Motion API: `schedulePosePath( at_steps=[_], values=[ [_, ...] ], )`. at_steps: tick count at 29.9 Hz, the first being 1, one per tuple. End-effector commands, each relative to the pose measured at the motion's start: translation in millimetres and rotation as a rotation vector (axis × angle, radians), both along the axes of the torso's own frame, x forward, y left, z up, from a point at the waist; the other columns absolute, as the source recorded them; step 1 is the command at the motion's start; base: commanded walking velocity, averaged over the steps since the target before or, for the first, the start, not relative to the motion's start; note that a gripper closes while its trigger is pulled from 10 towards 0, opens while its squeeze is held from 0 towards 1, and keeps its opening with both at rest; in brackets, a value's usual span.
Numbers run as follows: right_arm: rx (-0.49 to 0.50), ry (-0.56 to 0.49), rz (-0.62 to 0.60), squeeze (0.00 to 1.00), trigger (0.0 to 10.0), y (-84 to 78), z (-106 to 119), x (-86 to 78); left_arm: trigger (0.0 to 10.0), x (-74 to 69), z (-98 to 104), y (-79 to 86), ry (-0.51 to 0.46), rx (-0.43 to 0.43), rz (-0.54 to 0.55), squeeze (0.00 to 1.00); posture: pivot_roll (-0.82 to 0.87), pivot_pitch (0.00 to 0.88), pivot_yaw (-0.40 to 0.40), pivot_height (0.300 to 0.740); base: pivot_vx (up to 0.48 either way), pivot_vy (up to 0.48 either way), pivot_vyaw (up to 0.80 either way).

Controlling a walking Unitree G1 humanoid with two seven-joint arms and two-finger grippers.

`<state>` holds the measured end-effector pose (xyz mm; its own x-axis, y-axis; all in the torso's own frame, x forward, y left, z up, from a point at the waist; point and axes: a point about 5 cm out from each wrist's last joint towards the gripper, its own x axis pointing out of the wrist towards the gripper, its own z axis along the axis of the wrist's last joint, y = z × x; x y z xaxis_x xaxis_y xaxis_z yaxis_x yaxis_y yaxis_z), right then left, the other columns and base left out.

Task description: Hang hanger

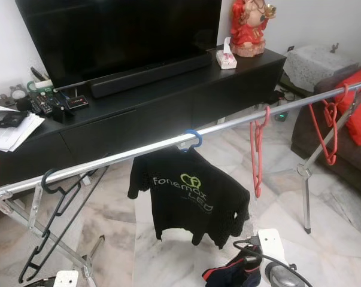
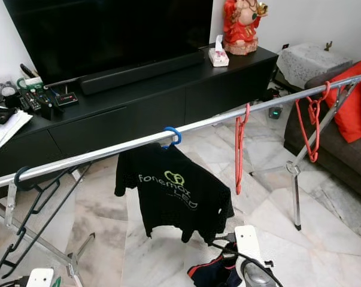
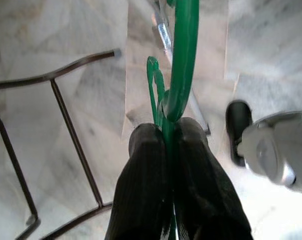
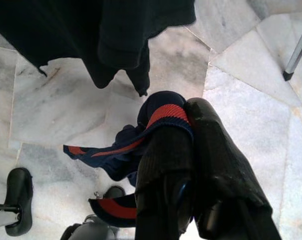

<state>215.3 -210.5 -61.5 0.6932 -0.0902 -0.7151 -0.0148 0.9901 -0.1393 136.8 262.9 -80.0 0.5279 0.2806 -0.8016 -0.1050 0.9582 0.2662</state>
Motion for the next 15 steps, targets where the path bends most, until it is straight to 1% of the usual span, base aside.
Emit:
schedulePosePath(
  at_steps=[1,6,10,11,15],
  values=[
    [0.010,-0.019,-0.022,0.00,10.0,0.5,1.3,1.8,10.0,-5.1,-2.4,2.8,0.021,0.007,-0.007,0.00,-0.05,0.000,0.018,0.740,0.000,0.000,0.00],
    [0.008,-0.019,-0.022,0.00,10.0,1.1,1.2,1.8,10.0,-6.7,-4.0,2.9,0.032,0.005,-0.015,0.00,-0.06,0.000,0.023,0.740,0.000,0.000,0.00],
    [0.008,-0.018,-0.024,0.00,10.0,1.5,0.8,1.3,10.0,-12.8,-7.5,1.9,0.058,-0.004,-0.007,0.00,-0.06,0.000,0.022,0.740,0.000,0.000,0.00],
    [0.007,-0.017,-0.021,0.00,10.0,1.6,0.6,1.0,10.0,-16.4,-9.1,1.6,0.068,-0.007,-0.001,0.00,-0.05,0.000,0.021,0.740,0.000,0.000,0.00],
    [0.007,-0.016,-0.020,0.00,10.0,1.5,0.4,0.5,10.0,-21.2,-11.0,1.2,0.078,-0.016,0.012,0.00,-0.05,0.000,0.021,0.740,0.000,0.000,0.00]
  ],
)
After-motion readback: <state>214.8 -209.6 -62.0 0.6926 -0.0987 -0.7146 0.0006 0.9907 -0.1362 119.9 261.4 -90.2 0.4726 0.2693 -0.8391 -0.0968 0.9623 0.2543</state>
